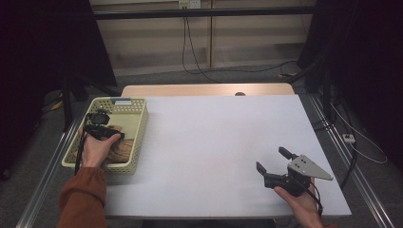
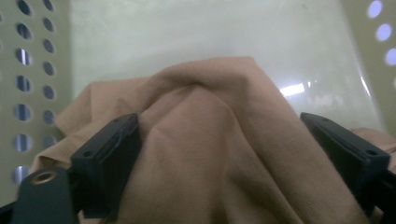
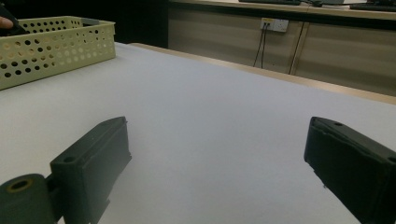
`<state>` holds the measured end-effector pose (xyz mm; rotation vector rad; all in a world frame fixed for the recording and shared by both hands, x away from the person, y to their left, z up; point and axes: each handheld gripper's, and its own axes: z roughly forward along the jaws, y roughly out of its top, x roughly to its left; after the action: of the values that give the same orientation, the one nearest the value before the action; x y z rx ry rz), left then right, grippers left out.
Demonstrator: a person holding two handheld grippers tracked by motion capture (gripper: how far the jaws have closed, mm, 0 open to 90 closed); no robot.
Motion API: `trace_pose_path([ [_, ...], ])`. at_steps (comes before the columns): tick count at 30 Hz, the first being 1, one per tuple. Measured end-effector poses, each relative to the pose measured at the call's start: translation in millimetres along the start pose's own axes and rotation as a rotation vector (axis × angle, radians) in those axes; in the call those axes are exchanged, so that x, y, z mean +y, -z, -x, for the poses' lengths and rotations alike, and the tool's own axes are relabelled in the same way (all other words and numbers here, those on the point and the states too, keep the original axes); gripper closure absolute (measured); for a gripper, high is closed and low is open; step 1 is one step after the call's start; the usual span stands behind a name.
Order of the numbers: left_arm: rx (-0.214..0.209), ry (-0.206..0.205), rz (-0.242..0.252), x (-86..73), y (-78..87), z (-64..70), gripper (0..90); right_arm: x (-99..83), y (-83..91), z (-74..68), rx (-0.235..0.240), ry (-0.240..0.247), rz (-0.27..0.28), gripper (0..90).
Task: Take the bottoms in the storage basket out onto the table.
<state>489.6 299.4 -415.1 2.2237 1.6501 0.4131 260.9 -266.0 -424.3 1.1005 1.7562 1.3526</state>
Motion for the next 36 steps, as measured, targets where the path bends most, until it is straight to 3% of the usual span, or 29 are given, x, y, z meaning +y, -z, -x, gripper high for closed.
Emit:
trace_pose_path([
  [1, 0.000, -0.014, -0.023, 0.0, -1.7, -0.6, 17.9, 0.0, 0.0, -0.1, 0.001, 0.000, 0.000, 6.5],
  [2, 0.000, 0.003, -0.025, -0.4, -3.9, 0.7, 19.8, 0.0, 0.1, -0.2, 0.000, 0.002, 0.002, 6.5],
  [7, 0.043, -0.035, -0.064, 0.3, -6.6, 3.4, 32.1, 0.1, 0.2, -0.2, -0.002, 0.003, 0.002, 6.6],
  [9, 0.054, -0.051, -0.069, 0.4, -6.5, 3.5, 36.7, 0.1, 0.5, -0.5, -0.001, 0.003, 0.001, 6.5],
  [11, 0.088, -0.040, -0.055, -0.3, -8.1, 4.0, 42.7, 0.1, 0.6, -0.7, -0.001, 0.003, 0.002, 6.5],
  [15, 0.072, -0.038, -0.064, 1.0, -4.8, -1.5, 57.2, 0.3, 0.9, -0.9, 0.002, 0.008, 0.005, 6.6],
  [16, 0.048, -0.039, -0.061, 0.7, -3.9, -2.2, 71.9, 0.3, 0.9, -0.7, 0.004, 0.008, 0.007, 6.7],
  [17, 0.029, -0.035, -0.053, 0.1, -4.6, -2.0, 71.9, 0.3, 0.9, -0.7, 0.004, 0.008, 0.007, 6.7],
  [21, 0.031, -0.031, -0.057, 1.8, -3.5, -1.5, 79.5, 0.3, -0.1, -0.3, 0.003, 0.004, 0.003, 6.7],
  [24, -0.010, -0.004, -0.012, 1.4, 1.3, -3.8, 82.0, 0.4, -0.4, -0.6, 0.005, 0.007, 0.003, 6.7],
  [28, -0.008, -0.002, 0.050, 2.4, 11.8, -3.3, 82.6, 0.3, -1.1, -0.2, 0.004, 0.005, 0.002, 6.7],
  [32, 0.021, -0.013, 0.100, 2.9, 24.9, -5.2, 82.6, 0.2, -0.2, -0.4, 0.003, 0.006, 0.001, 6.7],
  [36, 0.003, -0.007, 0.155, -0.4, 37.1, -6.7, 82.6, 0.1, 0.4, -0.2, -0.002, 0.005, 0.001, 6.7],
])
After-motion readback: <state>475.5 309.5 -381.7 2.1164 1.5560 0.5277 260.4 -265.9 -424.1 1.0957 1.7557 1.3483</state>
